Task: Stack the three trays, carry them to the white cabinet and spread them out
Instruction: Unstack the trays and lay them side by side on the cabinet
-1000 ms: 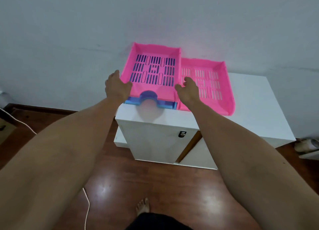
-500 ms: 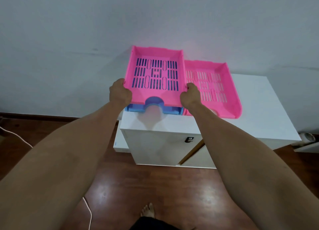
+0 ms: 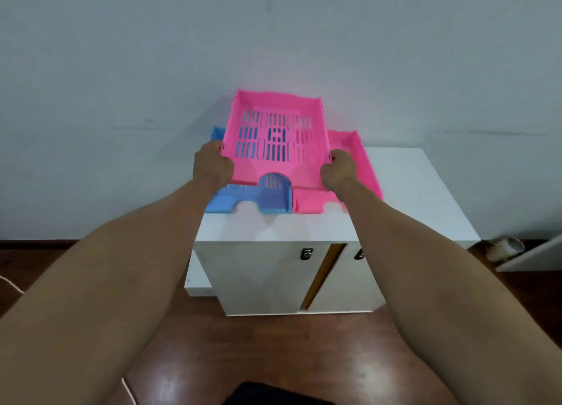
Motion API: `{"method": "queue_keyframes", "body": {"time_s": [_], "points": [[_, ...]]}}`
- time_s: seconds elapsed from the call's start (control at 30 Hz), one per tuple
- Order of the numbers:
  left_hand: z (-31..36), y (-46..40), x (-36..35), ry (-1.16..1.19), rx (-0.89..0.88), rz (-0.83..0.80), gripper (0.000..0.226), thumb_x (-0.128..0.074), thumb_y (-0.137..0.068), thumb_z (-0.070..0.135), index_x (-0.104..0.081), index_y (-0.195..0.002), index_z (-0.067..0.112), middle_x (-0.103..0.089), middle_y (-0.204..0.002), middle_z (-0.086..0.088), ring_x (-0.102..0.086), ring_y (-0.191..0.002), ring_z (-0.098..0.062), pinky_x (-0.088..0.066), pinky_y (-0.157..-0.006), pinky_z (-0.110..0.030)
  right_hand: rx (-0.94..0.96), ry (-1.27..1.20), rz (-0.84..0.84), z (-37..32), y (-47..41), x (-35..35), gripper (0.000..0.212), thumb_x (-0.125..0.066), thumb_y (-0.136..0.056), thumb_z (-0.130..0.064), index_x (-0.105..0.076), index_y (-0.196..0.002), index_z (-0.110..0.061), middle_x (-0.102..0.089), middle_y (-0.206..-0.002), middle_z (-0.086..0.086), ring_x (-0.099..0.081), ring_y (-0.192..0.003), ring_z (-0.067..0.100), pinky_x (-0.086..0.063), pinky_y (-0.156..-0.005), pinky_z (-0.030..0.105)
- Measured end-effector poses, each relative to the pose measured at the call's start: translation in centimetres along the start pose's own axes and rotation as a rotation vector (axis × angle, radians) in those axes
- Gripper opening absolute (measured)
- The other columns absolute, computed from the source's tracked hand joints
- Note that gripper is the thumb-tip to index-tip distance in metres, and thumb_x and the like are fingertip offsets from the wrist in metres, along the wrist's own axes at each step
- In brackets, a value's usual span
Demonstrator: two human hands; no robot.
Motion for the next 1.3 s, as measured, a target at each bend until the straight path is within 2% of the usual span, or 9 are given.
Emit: {"method": "queue_keyframes", "body": {"time_s": [0.13, 0.3, 0.43, 0.63, 0.9, 1.0, 1.13, 1.2, 1.3], "points": [[3.8, 1.2, -3.3, 0.0, -0.033, -0.048, 0.037, -0.05, -0.076, 0.009, -0.075, -0.102, 0.001, -0.075, -0.1, -0.028, -0.07, -0.098, -0.041, -0.05, -0.083, -0.04, 0.0, 0.024, 0.047, 2.1, -0.9, 4.8, 0.032, -0.042, -0.086, 0.006, -0.063, -0.107, -0.004, -0.062, -0.095, 0.01, -0.06, -0.083, 0.031, -0.051, -0.065, 0.03], [8.3, 2.6, -9.4, 0.047, -0.006, -0.075, 0.036, -0.051, -0.08, -0.001, -0.075, -0.105, 0.004, -0.076, -0.103, -0.021, -0.07, -0.1, -0.038, -0.043, -0.077, -0.028, -0.019, 0.029, 0.092, 6.3, -2.5, 12.0, 0.036, -0.04, -0.082, 0.003, -0.067, -0.107, -0.002, -0.068, -0.098, 0.017, -0.064, -0.088, 0.038, -0.051, -0.064, 0.036], [12.2, 4.6, -15.2, 0.101, 0.015, -0.08, 0.042, -0.05, -0.082, -0.007, -0.075, -0.113, 0.005, -0.077, -0.11, -0.018, -0.07, -0.105, -0.034, -0.045, -0.081, -0.025, -0.03, 0.026, 0.075, 10.5, -4.0, 17.7, 0.038, -0.039, -0.083, 0.004, -0.066, -0.108, -0.003, -0.065, -0.095, 0.014, -0.059, -0.078, 0.035, -0.045, -0.048, 0.028], [17.5, 6.8, -24.8, 0.134, 0.013, -0.134, 0.045, -0.047, -0.087, -0.013, -0.07, -0.122, 0.001, -0.075, -0.115, -0.018, -0.067, -0.094, -0.027, -0.054, -0.07, -0.026, -0.036, 0.034, 0.064, 17.1, -7.2, 25.4, 0.04, -0.037, -0.082, 0.003, -0.064, -0.111, -0.004, -0.066, -0.1, 0.014, -0.061, -0.082, 0.035, -0.055, -0.058, 0.039], [19.8, 8.0, -34.0, 0.142, 0.083, -0.204, 0.052, -0.051, -0.088, -0.009, -0.062, -0.136, 0.004, -0.07, -0.131, -0.016, -0.067, -0.12, -0.035, -0.056, -0.106, -0.051, -0.071, 0.016, 0.031, 24.2, -11.1, 30.9, 0.043, -0.035, -0.085, 0.005, -0.062, -0.117, -0.005, -0.064, -0.105, 0.012, -0.061, -0.089, 0.033, -0.058, -0.069, 0.042], [19.6, 8.2, -36.1, 0.116, 0.108, -0.234, 0.053, -0.052, -0.09, -0.007, -0.057, -0.142, 0.006, -0.066, -0.138, -0.015, -0.064, -0.127, -0.034, -0.051, -0.112, -0.051, -0.077, -0.004, 0.019, 26.1, -12.4, 31.1, 0.042, -0.035, -0.087, 0.005, -0.061, -0.118, -0.006, -0.064, -0.105, 0.012, -0.06, -0.088, 0.032, -0.054, -0.067, 0.039], [20.1, 9.1, -37.6, 0.089, 0.137, -0.237, 0.07, -0.053, -0.098, -0.003, -0.026, -0.162, 0.007, -0.034, -0.167, -0.013, -0.036, -0.154, -0.032, -0.031, -0.126, -0.041, -0.097, -0.03, 0.013, 28.4, -13.6, 30.6, 0.042, -0.034, -0.086, 0.008, -0.061, -0.116, -0.005, -0.064, -0.103, 0.011, -0.06, -0.087, 0.031, -0.056, -0.071, 0.04], [19.9, 8.9, -38.5, 0.094, 0.159, -0.229, 0.073, -0.053, -0.1, -0.002, -0.019, -0.164, 0.007, -0.027, -0.17, -0.012, -0.035, -0.153, -0.032, -0.039, -0.117, -0.025, -0.106, -0.037, 0.007, 29.4, -14.0, 30.2, 0.042, -0.034, -0.085, 0.009, -0.061, -0.115, -0.004, -0.063, -0.101, 0.012, -0.06, -0.087, 0.031, -0.057, -0.072, 0.041], [19.9, 8.8, -39.5, 0.091, 0.147, -0.236, 0.074, -0.053, -0.101, -0.002, -0.016, -0.165, 0.008, -0.023, -0.172, -0.011, -0.056, -0.135, -0.032, -0.04, -0.051, 0.008, -0.131, -0.042, -0.005, 30.9, -14.5, 29.8, 0.043, -0.034, -0.086, 0.01, -0.061, -0.116, -0.004, -0.062, -0.101, 0.011, -0.058, -0.086, 0.03, -0.051, -0.067, 0.036]]}}
Point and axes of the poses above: each hand's wrist, its own y-axis away from the middle knuckle, its own x-axis out of the back of the hand, z = x × y, the point moved 10 cm from there along -y, towards the middle knuckle
